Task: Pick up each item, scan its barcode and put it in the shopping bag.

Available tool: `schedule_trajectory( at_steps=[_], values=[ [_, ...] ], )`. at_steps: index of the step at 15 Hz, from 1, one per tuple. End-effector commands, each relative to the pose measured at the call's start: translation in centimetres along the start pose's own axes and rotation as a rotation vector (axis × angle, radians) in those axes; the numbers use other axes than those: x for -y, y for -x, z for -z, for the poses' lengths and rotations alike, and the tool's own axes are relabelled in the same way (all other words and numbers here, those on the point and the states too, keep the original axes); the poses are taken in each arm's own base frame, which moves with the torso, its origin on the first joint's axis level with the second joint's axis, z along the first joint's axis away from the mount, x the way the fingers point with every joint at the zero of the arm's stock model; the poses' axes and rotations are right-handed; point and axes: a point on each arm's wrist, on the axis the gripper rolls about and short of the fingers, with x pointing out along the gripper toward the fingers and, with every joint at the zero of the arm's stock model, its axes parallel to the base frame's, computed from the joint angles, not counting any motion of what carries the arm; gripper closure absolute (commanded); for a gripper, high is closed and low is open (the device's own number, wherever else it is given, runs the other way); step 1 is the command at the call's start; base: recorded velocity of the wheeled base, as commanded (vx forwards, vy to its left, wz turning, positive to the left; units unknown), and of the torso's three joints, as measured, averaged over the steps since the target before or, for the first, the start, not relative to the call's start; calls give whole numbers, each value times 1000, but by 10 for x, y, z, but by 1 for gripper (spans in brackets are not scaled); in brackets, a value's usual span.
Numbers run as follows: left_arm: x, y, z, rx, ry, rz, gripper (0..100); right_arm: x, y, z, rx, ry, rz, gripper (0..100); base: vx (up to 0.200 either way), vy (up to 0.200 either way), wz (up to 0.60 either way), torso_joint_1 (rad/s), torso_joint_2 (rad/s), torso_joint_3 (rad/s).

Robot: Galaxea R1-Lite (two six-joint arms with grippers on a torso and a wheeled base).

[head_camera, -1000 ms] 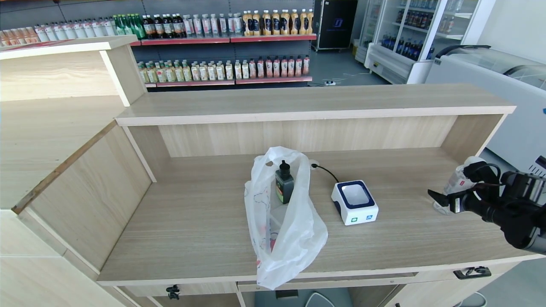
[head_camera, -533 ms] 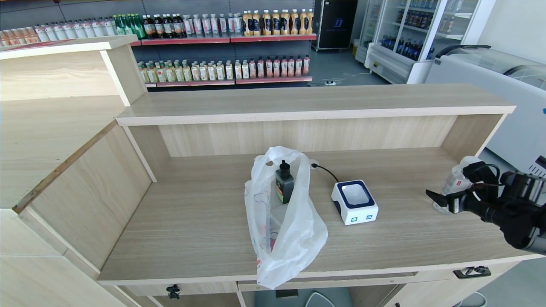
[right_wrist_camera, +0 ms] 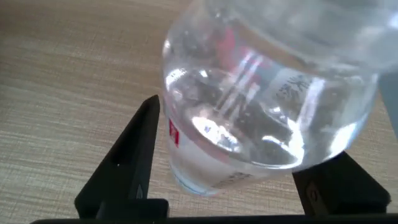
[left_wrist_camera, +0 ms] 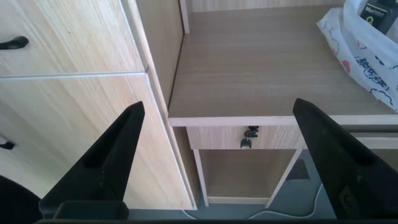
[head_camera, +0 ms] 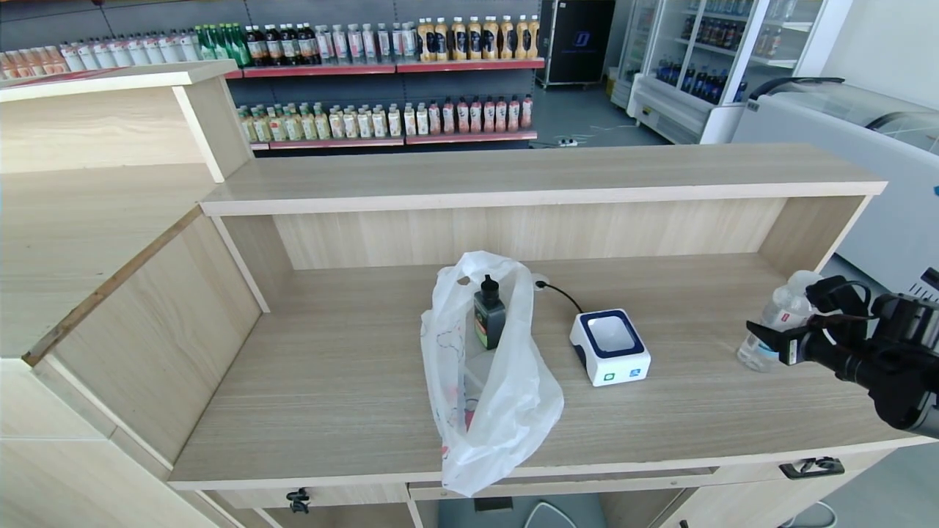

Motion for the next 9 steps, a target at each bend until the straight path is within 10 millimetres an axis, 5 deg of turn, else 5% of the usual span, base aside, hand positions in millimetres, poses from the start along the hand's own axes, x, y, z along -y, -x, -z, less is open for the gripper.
schedule_trajectory(
  at_steps=[1, 5, 9],
  values=[
    [0, 0, 0, 0, 0, -1, 0, 3, 2, 2, -3, -3, 5, 100, 0, 0, 0, 0, 0, 0],
    [0, 0, 0, 0, 0, -1, 0, 10, 7, 3, -7, -9, 19, 100, 0, 0, 0, 0, 0, 0],
    [0, 0, 0, 0, 0, -1, 0, 10, 26, -48, 56, -174, -21, 100, 0, 0, 0, 0, 0, 0]
  ],
)
